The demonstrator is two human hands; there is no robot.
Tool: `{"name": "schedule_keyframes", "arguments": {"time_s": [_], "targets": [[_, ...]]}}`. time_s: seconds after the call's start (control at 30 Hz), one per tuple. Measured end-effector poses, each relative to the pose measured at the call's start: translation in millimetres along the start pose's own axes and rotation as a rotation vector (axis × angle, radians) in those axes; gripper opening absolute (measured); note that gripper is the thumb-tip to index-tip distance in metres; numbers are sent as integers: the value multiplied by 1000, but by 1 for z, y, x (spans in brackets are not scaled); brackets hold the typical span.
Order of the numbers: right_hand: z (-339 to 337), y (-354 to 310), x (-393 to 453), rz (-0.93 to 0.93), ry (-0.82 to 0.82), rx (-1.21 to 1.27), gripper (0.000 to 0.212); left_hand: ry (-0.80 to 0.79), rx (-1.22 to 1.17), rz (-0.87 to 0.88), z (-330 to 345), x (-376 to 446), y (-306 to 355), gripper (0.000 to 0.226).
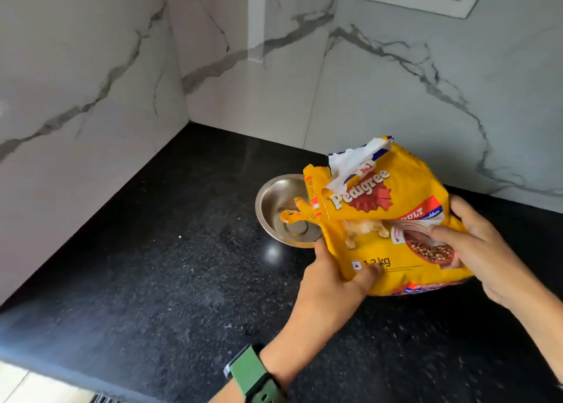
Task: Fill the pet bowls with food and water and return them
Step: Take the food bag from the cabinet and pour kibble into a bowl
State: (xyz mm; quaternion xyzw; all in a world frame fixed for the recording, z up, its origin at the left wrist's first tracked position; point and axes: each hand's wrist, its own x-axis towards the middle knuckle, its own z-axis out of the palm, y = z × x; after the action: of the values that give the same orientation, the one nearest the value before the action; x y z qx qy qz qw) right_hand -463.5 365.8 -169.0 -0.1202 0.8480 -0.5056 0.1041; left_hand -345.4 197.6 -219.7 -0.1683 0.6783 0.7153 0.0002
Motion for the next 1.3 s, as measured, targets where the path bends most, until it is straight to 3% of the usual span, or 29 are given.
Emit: {"name": "schedule_keyframes", "arguments": {"time_s": [0.17, 0.47, 0.63, 0.8, 1.1, 1.23, 1.3], "targets": [[-3, -6, 13, -6, 8, -38, 35, 17, 76, 21, 4, 5, 11, 65], [0, -11, 19, -28, -40, -109, 30, 44, 68, 5, 9, 5, 10, 64], [1, -22, 16, -138, 33, -108, 35, 193, 85, 115, 11, 3, 18, 50], [4, -30, 24, -146, -45, -229, 43, 156, -14, -24, 11, 16, 13, 61], [2, -41, 20, -208, -44, -225, 38, 243, 61, 109, 13, 9, 12, 50], [1, -38, 24, -173, -106, -277, 46, 208, -86, -5, 15, 12, 8, 69], [0, -37, 26, -157, -105, -282, 59, 180, -90, -19, 18, 11, 7, 74]]}}
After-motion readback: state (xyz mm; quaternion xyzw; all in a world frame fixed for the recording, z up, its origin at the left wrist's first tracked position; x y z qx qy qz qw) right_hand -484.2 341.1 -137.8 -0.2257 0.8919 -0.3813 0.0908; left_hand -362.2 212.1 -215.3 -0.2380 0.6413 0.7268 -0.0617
